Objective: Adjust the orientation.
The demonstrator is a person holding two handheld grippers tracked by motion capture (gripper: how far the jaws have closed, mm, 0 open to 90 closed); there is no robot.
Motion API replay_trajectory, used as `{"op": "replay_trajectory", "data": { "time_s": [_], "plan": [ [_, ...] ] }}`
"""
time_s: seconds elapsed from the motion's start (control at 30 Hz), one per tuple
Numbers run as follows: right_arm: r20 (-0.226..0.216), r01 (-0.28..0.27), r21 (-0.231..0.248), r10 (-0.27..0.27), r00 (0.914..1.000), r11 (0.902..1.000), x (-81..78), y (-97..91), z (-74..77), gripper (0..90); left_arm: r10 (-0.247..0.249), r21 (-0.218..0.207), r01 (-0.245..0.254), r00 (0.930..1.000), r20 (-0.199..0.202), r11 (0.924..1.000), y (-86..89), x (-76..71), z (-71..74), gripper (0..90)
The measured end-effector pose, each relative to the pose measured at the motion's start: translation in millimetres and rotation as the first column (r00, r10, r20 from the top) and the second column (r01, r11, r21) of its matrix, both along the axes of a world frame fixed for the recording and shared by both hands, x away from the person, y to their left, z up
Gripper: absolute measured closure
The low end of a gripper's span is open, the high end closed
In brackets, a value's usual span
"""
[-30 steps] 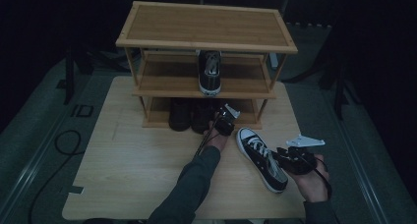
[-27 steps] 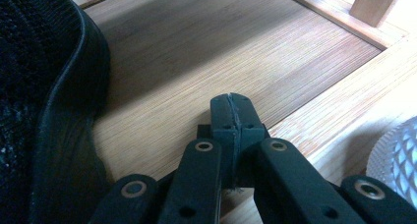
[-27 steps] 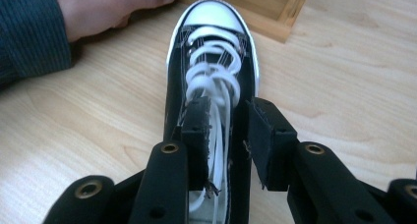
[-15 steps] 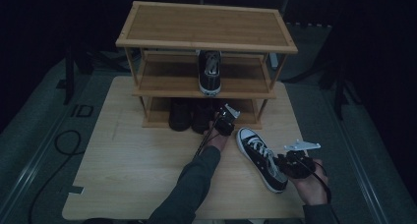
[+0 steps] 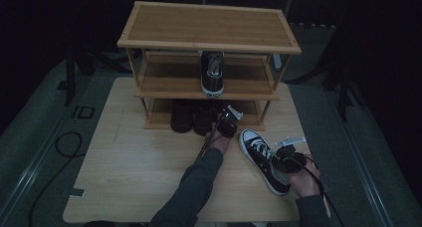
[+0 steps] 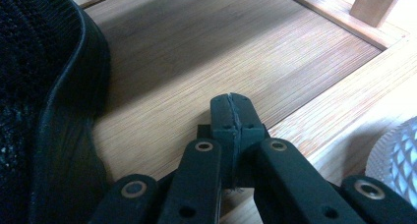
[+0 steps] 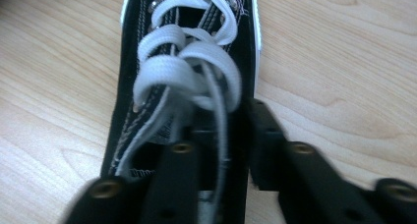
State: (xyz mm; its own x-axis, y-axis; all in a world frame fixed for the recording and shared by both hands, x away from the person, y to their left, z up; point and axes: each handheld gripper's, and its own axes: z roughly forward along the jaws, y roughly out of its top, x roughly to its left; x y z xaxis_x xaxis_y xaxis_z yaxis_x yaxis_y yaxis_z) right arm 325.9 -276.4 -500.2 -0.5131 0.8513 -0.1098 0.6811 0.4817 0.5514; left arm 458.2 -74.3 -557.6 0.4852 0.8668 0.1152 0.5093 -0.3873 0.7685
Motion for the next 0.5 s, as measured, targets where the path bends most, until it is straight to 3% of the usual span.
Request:
{"op": "replay_trajectory", "data": {
  "time_s": [0.07, 0.5],
  "plan": [
    [0.012, -0.004, -0.004, 0.004, 0.9999, 1.0, -1.7, 0.7, 2.2, 87.5, 0.0, -0.001, 0.0, 1.0, 0.0, 1.0, 0.0, 0.0, 0.0, 90.0],
    [0.017, 0.008, 0.029, -0.008, 0.9998, 0.9995, -3.1, -0.7, 3.3, 88.3, -0.001, 0.0, 0.001, 1.0, 0.0, 1.0, 0.1, 0.0, 0.0, 90.0]
  ]
}}
